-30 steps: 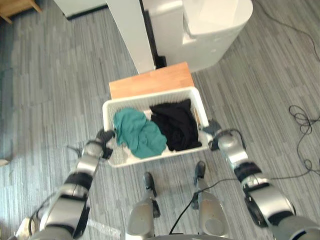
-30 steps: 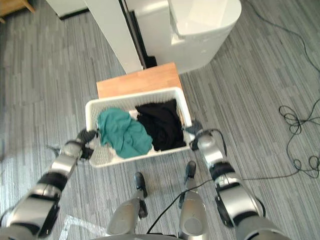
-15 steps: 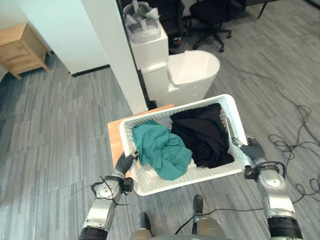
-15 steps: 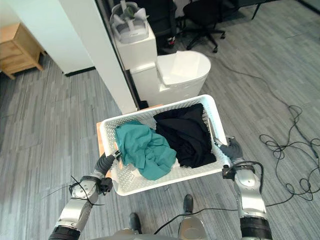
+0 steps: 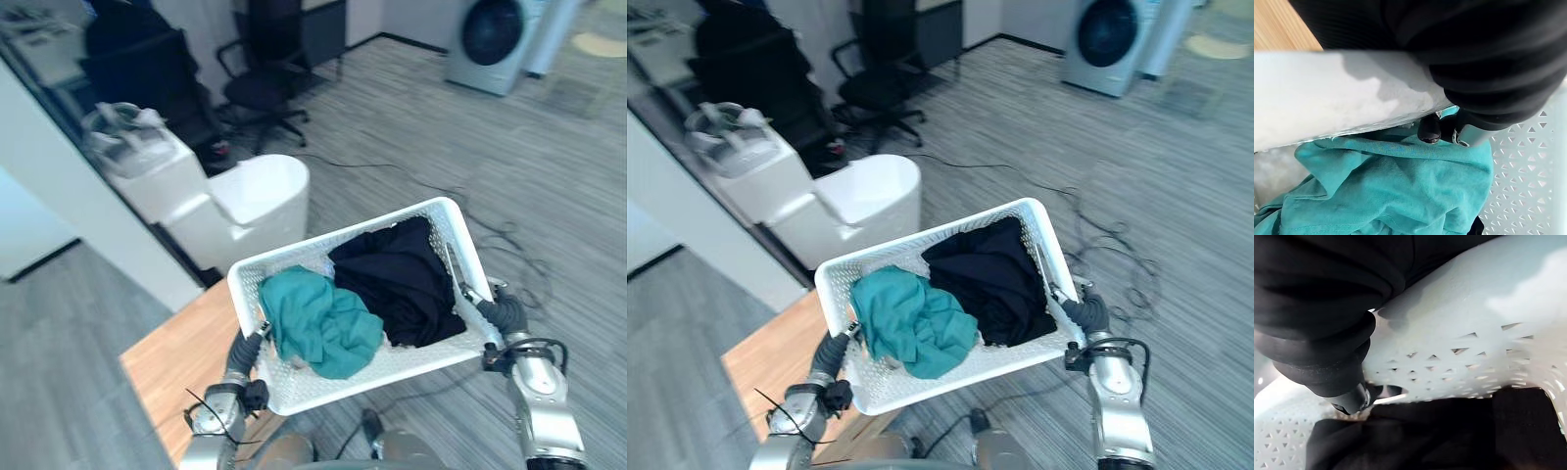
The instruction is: Pick up the laundry basket with both hands and put the clothes into the washing machine.
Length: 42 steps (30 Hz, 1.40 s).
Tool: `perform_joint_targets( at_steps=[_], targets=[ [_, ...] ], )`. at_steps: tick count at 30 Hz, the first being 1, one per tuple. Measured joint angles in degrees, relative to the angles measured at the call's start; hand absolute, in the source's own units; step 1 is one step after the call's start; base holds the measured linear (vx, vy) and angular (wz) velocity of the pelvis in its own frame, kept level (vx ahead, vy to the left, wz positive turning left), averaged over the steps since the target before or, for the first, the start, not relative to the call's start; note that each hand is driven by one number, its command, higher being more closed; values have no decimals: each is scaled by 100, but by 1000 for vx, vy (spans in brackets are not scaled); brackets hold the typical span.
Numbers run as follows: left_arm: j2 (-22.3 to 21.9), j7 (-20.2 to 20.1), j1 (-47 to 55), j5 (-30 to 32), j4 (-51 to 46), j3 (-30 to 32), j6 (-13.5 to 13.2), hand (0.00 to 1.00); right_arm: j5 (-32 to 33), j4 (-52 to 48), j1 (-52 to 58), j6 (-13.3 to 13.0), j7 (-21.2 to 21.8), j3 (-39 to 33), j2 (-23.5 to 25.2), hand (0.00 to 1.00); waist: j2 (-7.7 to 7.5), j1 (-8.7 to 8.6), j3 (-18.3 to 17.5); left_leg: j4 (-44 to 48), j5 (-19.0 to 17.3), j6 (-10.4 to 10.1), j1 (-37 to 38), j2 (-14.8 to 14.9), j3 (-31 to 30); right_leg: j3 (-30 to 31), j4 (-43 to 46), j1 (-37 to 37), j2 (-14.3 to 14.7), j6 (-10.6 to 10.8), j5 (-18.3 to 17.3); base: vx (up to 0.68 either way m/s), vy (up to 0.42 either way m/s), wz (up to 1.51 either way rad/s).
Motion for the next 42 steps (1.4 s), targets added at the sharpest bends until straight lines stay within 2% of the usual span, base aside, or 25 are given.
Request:
perform_joint_targets(
  at_steps=[4,7,9,10,11,13,15,16,17,19,20,23,27,29,30,31,32,33,34,35,36,38,40,41,42],
  targets=[
    [46,-30,-23,-42,-198,-72,0,100,-9,-615,484,2,-104,-157,263,100,-154,-94,-51,-98,8,15,59,-80,537,389,-250,-91,-160,327,266,68,158,-55],
    [120,-27,-69,-59,-269,-16,-1,100,-14,-720,463,6,-109,-119,363,100,-183,17,-70,-106,-17,59,57,-8,1244,781,-252,-342,-98,491,517,24,126,-118],
    [200,-27,-75,-81,-310,253,-9,100,-20,-581,239,41,-116,57,437,100,-99,82,-69,-249,18,336,68,353,2011,251,-749,-432,90,323,1318,-46,51,-185],
    [232,-22,-152,-111,-260,388,-55,100,-27,-360,-12,40,-130,181,462,100,-148,141,-28,-401,55,389,194,475,2455,-1281,227,-725,-94,-202,645,-73,16,-208],
    [239,-14,-216,-122,-139,439,-50,100,-45,-91,-220,39,-136,214,437,100,-133,132,-21,-433,67,413,346,552,2870,-2519,1071,-792,-546,-535,-78,-53,16,-186],
    [234,43,-229,-126,-125,465,-49,100,-77,178,-392,38,-118,271,374,100,-90,170,-4,-417,60,426,548,670,3369,-3376,1899,-669,-1215,-663,-589,-81,-9,-142],
    [224,115,-254,-136,-86,482,-51,100,-98,255,-500,36,-107,295,366,100,-69,166,11,-518,48,412,717,755,3714,-3854,2266,-549,-1779,-539,-781,-76,-113,-122],
    [219,123,-291,-138,-33,482,-52,100,-148,273,-556,36,-104,296,325,100,-139,167,-3,-515,-10,240,791,748,3859,-3990,2049,-385,-2049,-457,-453,-33,-195,-112],
    [236,122,-355,-139,45,481,-54,100,-162,287,-603,35,-104,298,265,100,-190,164,5,-460,-73,117,787,727,3888,-3940,1728,-288,-1993,-50,-493,2,-214,-98],
    [18,124,-448,-139,167,475,-51,100,-171,299,-674,35,-117,292,60,100,-144,153,-20,-657,14,-37,791,742,3885,-3986,769,57,-1689,80,-451,7,-189,-69],
    [-68,103,-537,-137,264,467,-49,100,-171,300,-688,35,-118,277,-36,100,-101,146,-18,-744,56,-97,783,791,3863,-3973,80,269,-1423,205,-168,7,-175,-60],
    [-87,92,-548,-137,291,468,-46,100,-171,299,-681,33,-111,273,-50,100,-128,38,-18,-806,104,-161,812,910,3814,-3935,-1105,749,-989,108,375,13,-122,-30],
    [-93,129,-558,-138,298,477,-46,100,-171,299,-653,-5,-117,273,-18,100,-71,44,1,-440,92,-173,718,1131,3519,-3937,-1210,888,-800,53,332,64,-9,4],
    [-94,134,-487,-140,300,493,-48,100,-171,299,-583,-11,-116,279,62,100,-31,121,46,273,26,-62,562,1379,3457,-3931,-1096,1006,-720,31,155,80,16,-2],
    [-157,133,-341,-141,293,499,-51,100,-171,299,-487,-11,-104,333,68,100,96,189,120,1329,8,123,335,1755,3278,-3884,-960,1205,-612,-21,-110,79,39,-12],
    [-189,135,-258,-147,294,509,-53,100,-171,299,-454,-11,-103,374,59,100,159,201,155,1780,80,363,221,1904,3178,-3852,-885,1277,-565,-35,-198,85,52,-29],
    [-203,148,-83,-194,294,551,-53,100,-172,298,-358,-11,-93,449,52,100,259,253,212,2561,430,861,-20,2095,2930,-3756,-722,1380,-520,-54,-390,109,53,-36],
    [-244,147,39,-194,294,580,-52,100,-175,299,-266,-10,-90,493,56,100,287,313,239,2994,881,868,-177,2101,2650,-3643,-652,1477,-530,-33,-515,132,54,-47],
    [-262,143,138,-194,294,604,-56,100,-178,301,-217,-5,-87,538,65,100,195,356,298,3365,1296,672,-442,2032,2387,-3525,-622,1541,-594,-38,-612,177,52,-34],
    [-284,128,194,-219,302,610,-57,100,-183,302,-220,-5,-94,582,69,100,216,368,322,3529,1136,364,-687,1767,2102,-3484,-613,1586,-688,-20,-661,270,69,-18],
    [-364,96,192,-246,295,608,-56,100,-183,323,-244,-2,-117,590,-8,100,206,357,334,3246,743,119,-1013,1229,1846,-3446,-612,1551,-857,-15,-680,277,79,-11],
    [-419,91,209,-247,297,641,-61,100,-183,438,-365,-2,-110,614,-38,100,150,499,370,1732,621,-89,-1277,658,1711,-3321,-685,1547,-1086,78,-739,286,115,-43],
    [-414,87,226,-259,294,677,-65,100,-183,482,-396,-4,-110,655,-34,100,153,562,368,262,793,-288,-1351,600,1689,-3336,-767,1635,-1119,233,-784,276,123,-33],
    [-415,84,224,-260,294,679,-64,100,-183,503,-403,-7,-114,654,-32,100,154,576,368,-522,1110,-390,-1381,593,1673,-3359,-818,1728,-1129,373,-806,442,174,-10],
    [-404,92,216,-260,299,681,-62,100,-182,596,-439,-11,-150,657,-34,100,0,643,380,-828,1840,-334,-1284,482,1819,-3341,-904,1842,-1273,539,-812,464,183,1]
  ],
)
